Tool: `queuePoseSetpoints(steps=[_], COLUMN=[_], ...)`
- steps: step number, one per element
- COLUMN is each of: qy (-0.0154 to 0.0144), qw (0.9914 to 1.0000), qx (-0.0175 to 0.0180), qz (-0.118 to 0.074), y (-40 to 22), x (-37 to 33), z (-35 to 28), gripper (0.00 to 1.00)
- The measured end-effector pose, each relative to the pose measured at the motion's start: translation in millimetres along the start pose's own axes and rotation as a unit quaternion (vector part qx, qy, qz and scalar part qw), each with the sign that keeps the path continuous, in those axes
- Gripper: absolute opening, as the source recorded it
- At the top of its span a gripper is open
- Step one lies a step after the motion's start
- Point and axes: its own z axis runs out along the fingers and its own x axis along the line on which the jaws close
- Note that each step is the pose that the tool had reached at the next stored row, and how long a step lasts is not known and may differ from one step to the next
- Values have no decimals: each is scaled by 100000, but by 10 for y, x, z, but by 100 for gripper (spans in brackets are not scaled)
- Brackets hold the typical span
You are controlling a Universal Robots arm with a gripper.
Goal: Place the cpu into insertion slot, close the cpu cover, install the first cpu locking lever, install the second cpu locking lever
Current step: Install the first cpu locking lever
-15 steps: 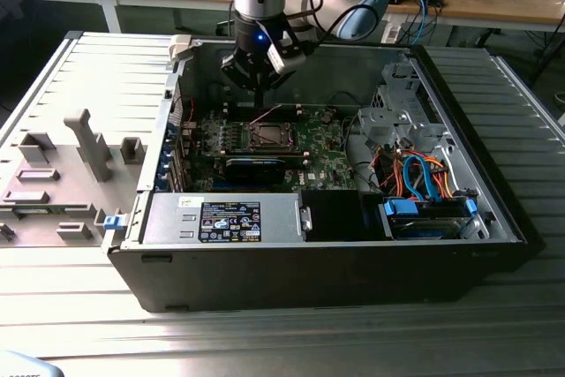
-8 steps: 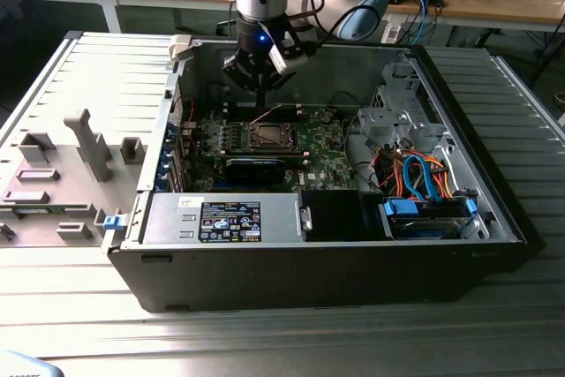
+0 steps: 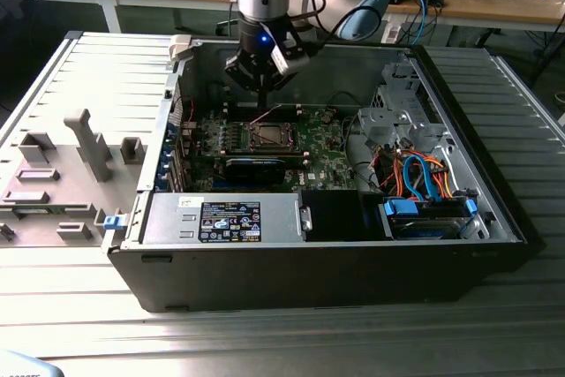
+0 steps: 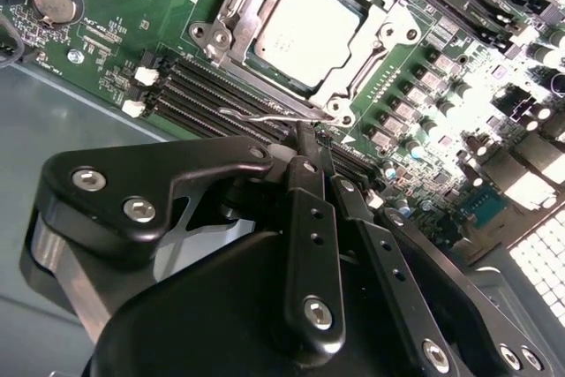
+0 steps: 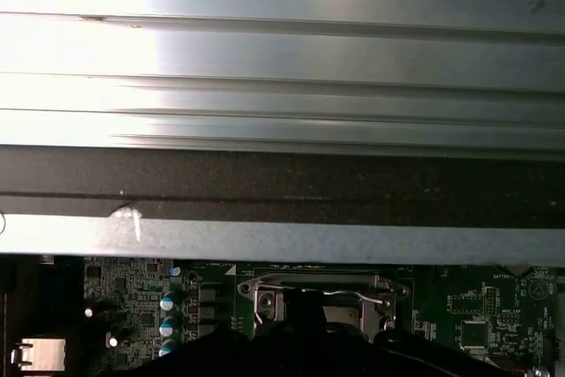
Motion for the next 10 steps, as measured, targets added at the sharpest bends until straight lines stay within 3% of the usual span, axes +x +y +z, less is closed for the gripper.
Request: queuePoseSetpoints(steps=[10], qy=[-1], qw=[100000], qx=[0], qz=[1], y=[0], x=[-10], z=[11], gripper=[11])
